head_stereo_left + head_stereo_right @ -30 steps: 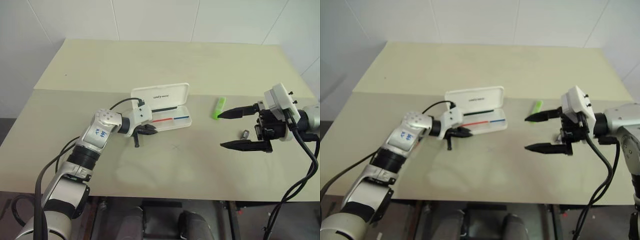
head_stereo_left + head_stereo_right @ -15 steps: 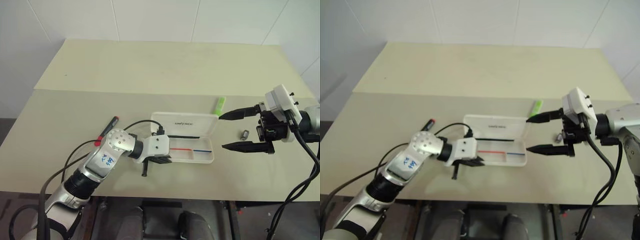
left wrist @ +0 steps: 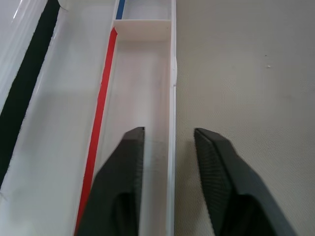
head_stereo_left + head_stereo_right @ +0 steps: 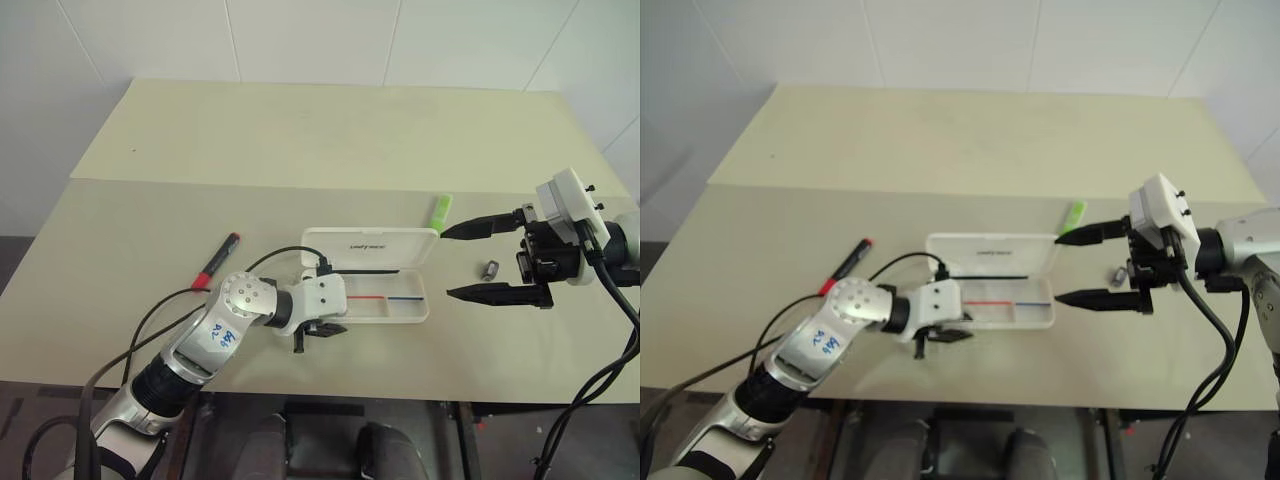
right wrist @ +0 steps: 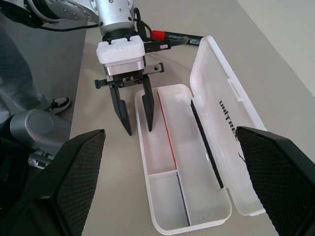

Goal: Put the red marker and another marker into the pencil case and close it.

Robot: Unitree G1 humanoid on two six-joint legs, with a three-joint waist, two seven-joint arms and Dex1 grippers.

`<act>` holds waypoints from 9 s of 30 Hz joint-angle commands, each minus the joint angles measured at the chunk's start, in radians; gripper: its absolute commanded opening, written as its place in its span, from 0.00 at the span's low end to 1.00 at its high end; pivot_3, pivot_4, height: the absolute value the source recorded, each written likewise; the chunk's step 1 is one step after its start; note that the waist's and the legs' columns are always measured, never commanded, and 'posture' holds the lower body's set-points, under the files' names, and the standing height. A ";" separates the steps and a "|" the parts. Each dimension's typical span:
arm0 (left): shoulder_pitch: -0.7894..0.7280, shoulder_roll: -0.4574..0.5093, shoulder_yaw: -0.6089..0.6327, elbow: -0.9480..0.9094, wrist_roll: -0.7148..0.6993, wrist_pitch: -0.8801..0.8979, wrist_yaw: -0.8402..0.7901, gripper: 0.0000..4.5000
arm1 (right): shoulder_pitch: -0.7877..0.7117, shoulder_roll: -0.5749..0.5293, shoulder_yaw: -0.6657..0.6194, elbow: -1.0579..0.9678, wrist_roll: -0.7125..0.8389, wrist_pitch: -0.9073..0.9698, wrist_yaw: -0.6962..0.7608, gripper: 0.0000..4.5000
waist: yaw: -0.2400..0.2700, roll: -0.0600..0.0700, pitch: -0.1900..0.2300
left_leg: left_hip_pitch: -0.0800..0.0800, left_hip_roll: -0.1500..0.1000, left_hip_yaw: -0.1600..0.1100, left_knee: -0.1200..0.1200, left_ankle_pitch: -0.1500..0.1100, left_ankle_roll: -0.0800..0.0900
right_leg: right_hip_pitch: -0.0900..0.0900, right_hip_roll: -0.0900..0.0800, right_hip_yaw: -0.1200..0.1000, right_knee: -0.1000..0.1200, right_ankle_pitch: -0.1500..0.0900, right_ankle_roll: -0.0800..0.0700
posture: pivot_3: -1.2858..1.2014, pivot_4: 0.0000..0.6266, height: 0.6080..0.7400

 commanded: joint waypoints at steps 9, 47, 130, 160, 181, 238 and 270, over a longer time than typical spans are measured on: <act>0.039 0.057 0.081 -0.164 -0.111 0.104 -0.021 1.00 | -0.056 -0.001 0.021 0.036 -0.017 -0.032 0.024 1.00 | -0.001 0.000 0.000 | 0.000 0.000 0.000 0.000 0.000 0.000 | 0.000 0.000 0.000 0.000 0.000 0.000 | 0.52 0.24 1.00; 0.028 0.256 0.609 0.255 -0.271 0.211 0.277 1.00 | -0.238 0.159 0.207 -0.162 -0.091 -0.046 -0.070 1.00 | -0.018 -0.004 0.001 | -0.003 0.003 0.007 0.000 -0.005 -0.001 | -0.009 0.003 0.008 0.004 0.001 0.001 | 0.52 0.24 1.00; -0.340 -0.137 -0.061 0.222 -0.059 -0.081 0.097 0.94 | -0.071 0.030 0.093 -0.204 -0.049 -0.030 -0.104 1.00 | 0.000 -0.004 0.000 | -0.001 0.004 0.011 0.004 -0.007 0.000 | -0.006 0.004 0.011 0.001 0.001 0.002 | 0.52 0.24 1.00; -0.368 0.084 0.495 -0.196 -0.331 0.503 0.216 1.00 | -0.721 0.441 0.140 1.025 -0.446 0.083 -0.904 1.00 | -0.018 -0.003 0.000 | -0.002 0.004 0.009 0.001 -0.006 -0.001 | -0.007 0.004 0.009 0.002 0.001 0.001 | 0.52 0.24 1.00; -0.371 0.139 0.510 -0.160 -0.401 0.487 0.333 1.00 | -0.785 0.596 0.127 1.294 -0.542 0.180 -1.004 1.00 | -0.032 -0.003 0.000 | -0.002 0.004 0.012 0.000 -0.006 -0.002 | -0.010 0.004 0.013 0.003 0.001 0.001 | 0.52 0.24 1.00; 0.311 0.554 0.747 -0.325 -0.680 0.186 0.003 1.00 | -0.410 0.400 0.629 0.157 -0.450 -0.125 0.024 0.24 | -0.053 -0.003 0.001 | -0.002 0.016 0.031 0.002 -0.011 -0.004 | -0.025 0.015 0.034 0.010 0.002 -0.002 | 0.52 0.24 1.00; 0.235 0.517 0.744 -0.367 -0.823 0.144 0.034 1.00 | -0.323 0.060 0.279 0.296 -0.303 0.019 0.124 1.00 | -0.017 -0.004 0.001 | -0.002 0.016 0.031 0.004 -0.013 -0.003 | -0.023 0.015 0.033 0.007 0.002 -0.002 | 0.52 0.24 1.00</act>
